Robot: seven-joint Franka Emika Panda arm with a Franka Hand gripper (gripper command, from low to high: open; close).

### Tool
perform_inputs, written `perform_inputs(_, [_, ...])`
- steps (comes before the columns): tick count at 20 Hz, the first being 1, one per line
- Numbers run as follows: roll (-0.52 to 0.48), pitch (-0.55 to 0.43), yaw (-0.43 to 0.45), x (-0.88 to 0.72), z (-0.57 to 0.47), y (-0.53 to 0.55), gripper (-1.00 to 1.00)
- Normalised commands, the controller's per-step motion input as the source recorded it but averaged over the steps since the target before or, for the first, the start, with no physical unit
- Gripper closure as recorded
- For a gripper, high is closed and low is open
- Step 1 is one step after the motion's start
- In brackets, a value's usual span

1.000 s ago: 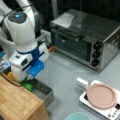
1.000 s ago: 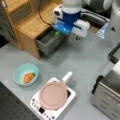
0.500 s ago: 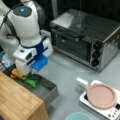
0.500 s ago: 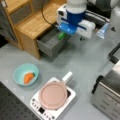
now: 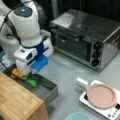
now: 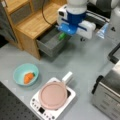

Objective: Open the drawer. Pick up the carrot. Put the carrots in the drawer.

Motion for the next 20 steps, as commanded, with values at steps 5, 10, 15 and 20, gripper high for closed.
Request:
perform_inputs(5, [0.085, -0.08, -0.138, 0.0, -0.09, 0.2, -1.0])
perform_inputs(10, [0.088, -0.078, -0.15, 0.03, -0.07, 0.23, -1.0])
perform_inputs(15, [0.088, -0.08, -0.158, 0.06, -0.06, 0.24, -1.0])
perform_inputs(20, [0.088, -0.061, -0.181, 0.08, -0.03, 0.25, -1.0])
